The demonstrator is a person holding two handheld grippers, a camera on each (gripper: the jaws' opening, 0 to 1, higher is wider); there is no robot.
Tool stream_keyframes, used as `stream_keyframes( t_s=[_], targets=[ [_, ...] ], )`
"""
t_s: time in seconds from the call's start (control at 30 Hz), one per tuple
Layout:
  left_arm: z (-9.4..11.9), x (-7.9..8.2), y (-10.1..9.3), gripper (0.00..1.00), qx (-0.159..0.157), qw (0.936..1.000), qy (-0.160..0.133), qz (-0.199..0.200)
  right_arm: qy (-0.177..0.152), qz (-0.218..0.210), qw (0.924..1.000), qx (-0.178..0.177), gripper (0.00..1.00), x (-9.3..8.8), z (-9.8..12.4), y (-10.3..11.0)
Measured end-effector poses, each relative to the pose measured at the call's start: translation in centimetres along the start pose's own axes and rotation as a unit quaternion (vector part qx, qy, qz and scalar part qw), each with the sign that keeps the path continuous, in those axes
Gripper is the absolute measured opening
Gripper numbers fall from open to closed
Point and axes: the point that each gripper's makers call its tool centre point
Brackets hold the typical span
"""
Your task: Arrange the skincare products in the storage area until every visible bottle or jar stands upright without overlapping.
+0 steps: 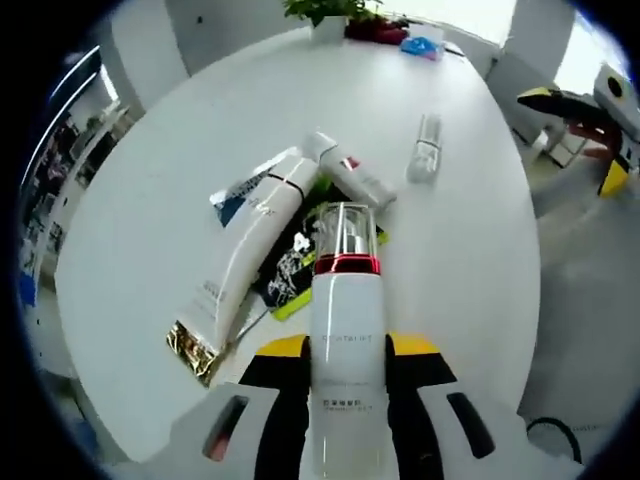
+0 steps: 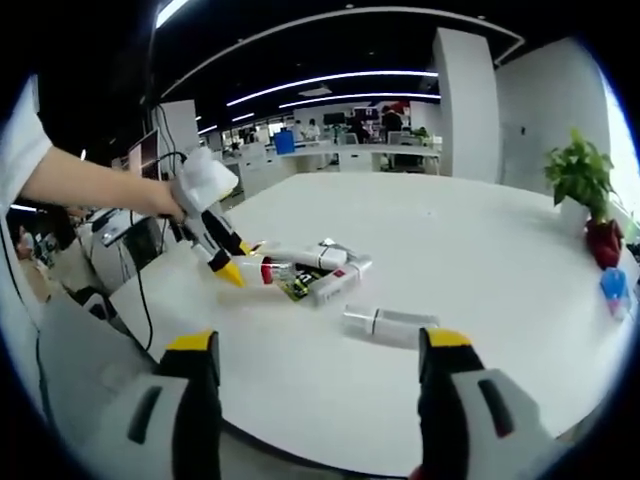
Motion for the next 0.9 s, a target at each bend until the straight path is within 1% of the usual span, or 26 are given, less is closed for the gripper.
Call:
stream_keyframes(
  t_s=[0.1,0.13,0.2,0.27,0.33,0.43,0.5,0.6,0.67,0.77,0.9],
  targets=[
    [0.5,0.3,-0.6,0.25,-0.007,0.9996,-0.02,0.017,0.0,-0.003,1.0,0.005,0.82,0.0,0.0,0.2],
    [0.8,0.6,-0.9,0.25,-0.011,0.9991,-0.031,0.028,0.0,-0.006,0.9999,0.009,0.82,0.0,-0.1,0.2],
    [1.2,0.8,-1.5,0.25,-0.019,0.998,-0.044,0.042,-0.002,-0.018,0.9996,0.02,0.82,0.2,0.0,0.4],
    [1.6,1.0,-2.1,0.25,-0.027,0.9971,-0.054,0.047,-0.011,-0.026,0.9993,0.023,0.8,0.5,0.3,0.4],
    [2.2,1.5,-2.9,0.25,-0.033,0.995,-0.076,0.056,-0.013,-0.036,0.9989,0.029,0.8,0.6,0.4,0.4],
    [3.1,2.4,-4.0,0.25,-0.049,0.9891,-0.109,0.085,-0.017,-0.049,0.998,0.037,0.79,0.9,0.4,0.5],
    [3.7,2.9,-4.6,0.25,-0.054,0.9856,-0.128,0.097,-0.021,-0.056,0.9973,0.044,0.79,1.2,0.5,0.7],
    [4.5,3.3,-5.3,0.25,-0.056,0.9831,-0.142,0.101,-0.024,-0.063,0.9963,0.055,0.77,1.5,0.5,0.9],
    [5.3,3.9,-6.0,0.25,-0.055,0.9803,-0.159,0.104,-0.031,-0.076,0.9946,0.064,0.75,1.9,0.5,1.1],
    [6.2,4.5,-6.8,0.25,-0.057,0.976,-0.179,0.11,-0.046,-0.107,0.9898,0.082,0.74,2.7,0.2,1.3],
    [7.3,5.0,-8.0,0.25,-0.054,0.9721,-0.199,0.112,-0.058,-0.135,0.9836,0.104,0.73,3.6,-0.1,2.0]
  ],
)
Point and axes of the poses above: the point that each gripper's makers call its tool centre point, and the gripper's own axes: z roughly backward along the fingers, y roughly to its left, x roughly out of its top, and after that the axes turned 12 degrees about y, right-handed
